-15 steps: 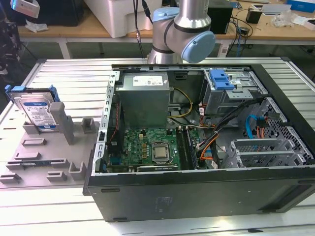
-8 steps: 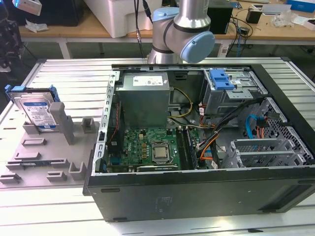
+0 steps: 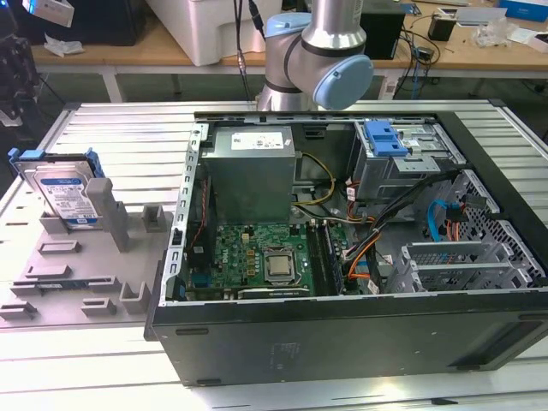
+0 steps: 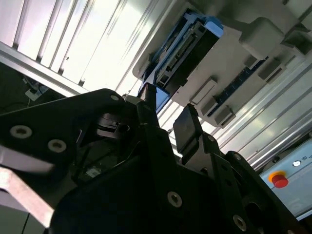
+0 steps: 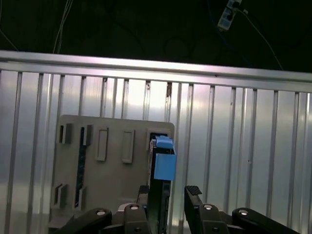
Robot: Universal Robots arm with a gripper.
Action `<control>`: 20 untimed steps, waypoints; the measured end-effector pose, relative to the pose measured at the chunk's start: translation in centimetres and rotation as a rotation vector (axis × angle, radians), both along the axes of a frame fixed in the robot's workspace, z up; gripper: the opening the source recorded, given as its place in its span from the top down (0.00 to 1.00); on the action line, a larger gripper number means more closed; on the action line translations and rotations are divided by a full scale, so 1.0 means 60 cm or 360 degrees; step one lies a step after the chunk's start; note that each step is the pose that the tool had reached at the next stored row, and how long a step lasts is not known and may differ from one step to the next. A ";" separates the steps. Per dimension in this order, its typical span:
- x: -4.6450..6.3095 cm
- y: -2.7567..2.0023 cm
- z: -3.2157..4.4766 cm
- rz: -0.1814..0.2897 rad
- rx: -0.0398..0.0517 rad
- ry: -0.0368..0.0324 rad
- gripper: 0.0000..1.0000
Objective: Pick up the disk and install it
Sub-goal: 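Pick up the disk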
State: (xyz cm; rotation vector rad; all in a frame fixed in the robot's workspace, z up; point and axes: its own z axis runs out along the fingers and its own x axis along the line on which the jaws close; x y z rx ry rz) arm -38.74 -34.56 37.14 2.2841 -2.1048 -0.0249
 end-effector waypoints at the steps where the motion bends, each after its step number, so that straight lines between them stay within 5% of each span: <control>1: 0.000 0.0000 0.000 0.0002 0.0000 0.0000 0.58; 20: -0.013 -0.0033 -0.007 0.0003 -0.0004 -0.0001 0.58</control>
